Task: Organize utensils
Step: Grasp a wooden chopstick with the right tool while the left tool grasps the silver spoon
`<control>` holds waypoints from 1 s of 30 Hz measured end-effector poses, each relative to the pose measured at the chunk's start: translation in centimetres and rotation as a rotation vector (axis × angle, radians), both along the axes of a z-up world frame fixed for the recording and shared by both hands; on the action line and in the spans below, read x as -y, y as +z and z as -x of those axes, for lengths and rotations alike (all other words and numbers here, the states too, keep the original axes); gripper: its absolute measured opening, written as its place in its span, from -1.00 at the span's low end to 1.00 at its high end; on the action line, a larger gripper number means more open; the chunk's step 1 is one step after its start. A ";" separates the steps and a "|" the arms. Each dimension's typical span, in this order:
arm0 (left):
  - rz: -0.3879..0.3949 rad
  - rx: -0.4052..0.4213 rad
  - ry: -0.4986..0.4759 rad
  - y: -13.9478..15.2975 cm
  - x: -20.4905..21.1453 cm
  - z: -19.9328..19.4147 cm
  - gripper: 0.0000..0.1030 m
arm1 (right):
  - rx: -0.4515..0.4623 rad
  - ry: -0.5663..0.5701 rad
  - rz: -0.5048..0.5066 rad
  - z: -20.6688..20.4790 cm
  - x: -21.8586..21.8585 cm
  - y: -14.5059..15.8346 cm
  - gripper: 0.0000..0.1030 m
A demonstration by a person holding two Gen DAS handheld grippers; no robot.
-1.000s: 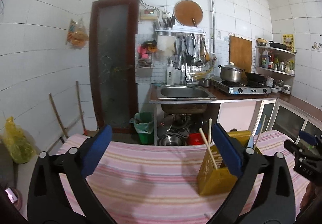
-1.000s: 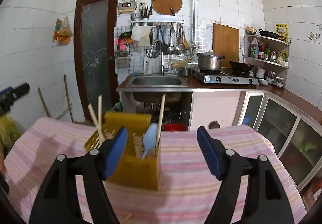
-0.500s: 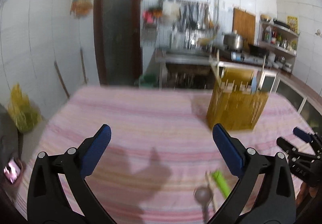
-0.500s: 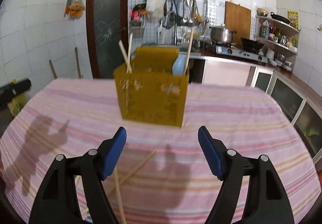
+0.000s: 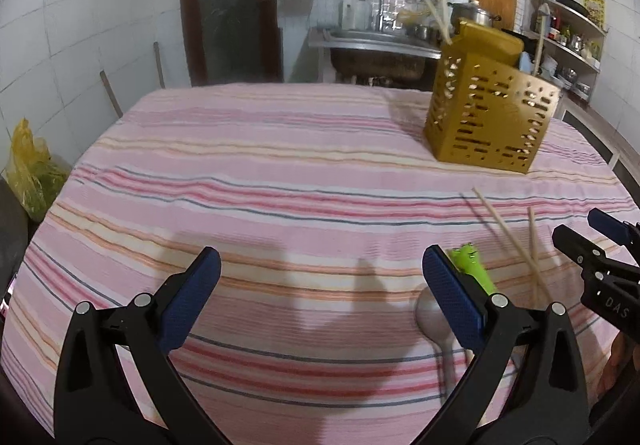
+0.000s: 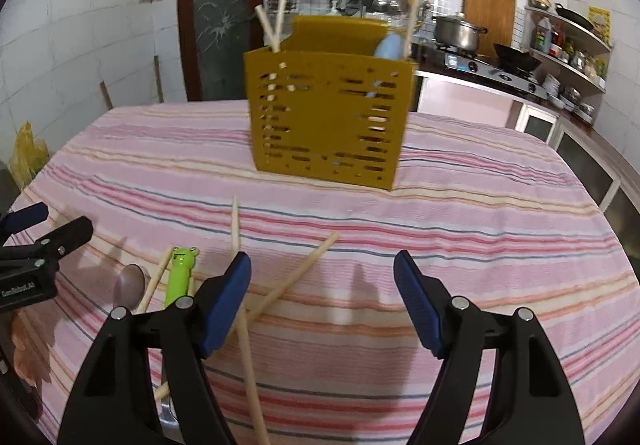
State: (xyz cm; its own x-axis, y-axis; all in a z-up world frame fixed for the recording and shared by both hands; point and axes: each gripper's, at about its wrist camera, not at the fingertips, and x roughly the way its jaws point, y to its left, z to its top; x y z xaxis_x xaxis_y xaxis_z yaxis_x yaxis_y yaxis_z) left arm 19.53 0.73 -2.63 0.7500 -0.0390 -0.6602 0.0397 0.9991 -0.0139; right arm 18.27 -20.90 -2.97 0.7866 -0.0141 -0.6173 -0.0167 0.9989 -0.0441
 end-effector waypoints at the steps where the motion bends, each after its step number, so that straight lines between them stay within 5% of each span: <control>1: 0.001 -0.010 0.009 -0.3 -0.2 -0.3 0.90 | -0.008 0.012 0.009 -0.4 -0.5 -0.1 0.41; 9: -0.079 -0.036 0.028 -0.3 -1.2 -3.1 0.90 | -0.105 0.067 0.067 -3.7 -3.3 -0.7 0.34; 13: -0.054 -0.073 0.030 -0.6 -1.9 -4.2 0.90 | -0.169 0.086 0.059 -5.5 -4.0 -1.7 0.08; 18: -0.040 -0.102 0.019 -1.2 -1.9 -4.6 0.90 | -0.200 0.101 -0.003 -6.2 -4.0 -2.3 -0.56; 30: -0.014 -0.118 -0.064 -1.5 1.8 -3.4 0.89 | -0.178 -0.006 -0.068 -2.9 1.5 -1.4 -0.89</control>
